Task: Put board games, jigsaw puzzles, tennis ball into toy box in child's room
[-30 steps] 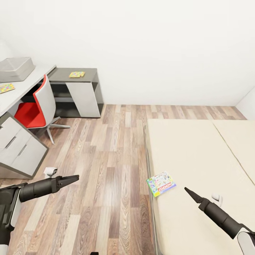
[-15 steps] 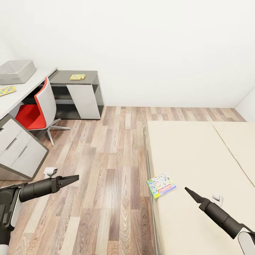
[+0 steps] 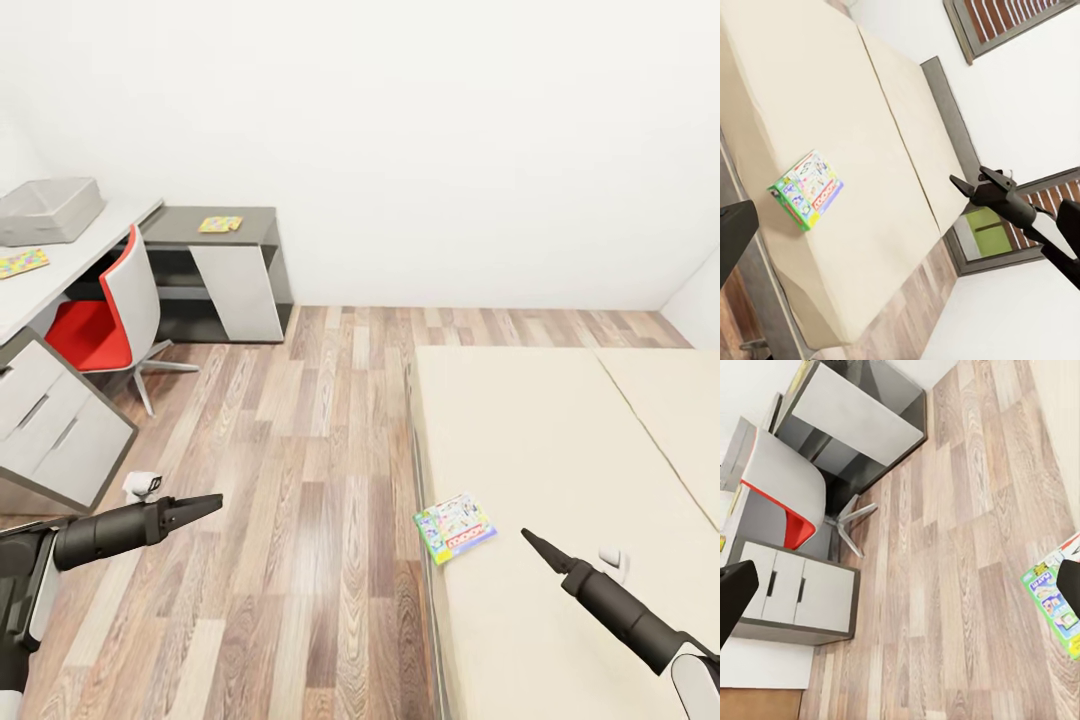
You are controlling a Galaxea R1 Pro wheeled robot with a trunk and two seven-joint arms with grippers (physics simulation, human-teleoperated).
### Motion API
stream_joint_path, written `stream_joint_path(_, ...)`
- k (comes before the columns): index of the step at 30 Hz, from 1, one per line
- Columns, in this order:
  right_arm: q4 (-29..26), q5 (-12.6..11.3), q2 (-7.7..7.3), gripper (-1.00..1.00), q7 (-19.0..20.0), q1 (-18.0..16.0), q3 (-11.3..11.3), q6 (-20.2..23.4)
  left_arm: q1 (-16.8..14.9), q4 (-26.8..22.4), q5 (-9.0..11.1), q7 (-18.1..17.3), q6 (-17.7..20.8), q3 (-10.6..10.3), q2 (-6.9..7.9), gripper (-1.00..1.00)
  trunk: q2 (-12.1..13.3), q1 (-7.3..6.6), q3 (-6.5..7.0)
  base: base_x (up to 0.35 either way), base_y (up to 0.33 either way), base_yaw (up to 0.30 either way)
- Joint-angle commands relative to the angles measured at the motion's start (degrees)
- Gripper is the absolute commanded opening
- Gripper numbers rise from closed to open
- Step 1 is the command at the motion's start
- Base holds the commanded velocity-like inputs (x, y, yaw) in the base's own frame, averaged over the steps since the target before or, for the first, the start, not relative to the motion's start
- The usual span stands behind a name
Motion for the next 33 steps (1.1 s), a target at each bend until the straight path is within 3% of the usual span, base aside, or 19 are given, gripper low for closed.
stream_joint_path(1, -0.01, -0.35, 0.04, 1.00, 0.05, -0.03, -0.04, 0.45, -0.03, -0.01, -0.08, -0.25, 0.61, 0.01, 0.00, 1.00, -0.09, 0.03, 0.01, 0.000, 0.000, 0.000)
stream_joint_path(33, 0.08, -0.19, 0.39, 1.00, -0.20, -0.03, 0.05, 0.36, -0.03, -0.01, 0.00, -0.25, 0.61, 0.01, 0.06, 1.00, -0.09, 0.03, 3.03, 0.000, 0.000, 0.000)
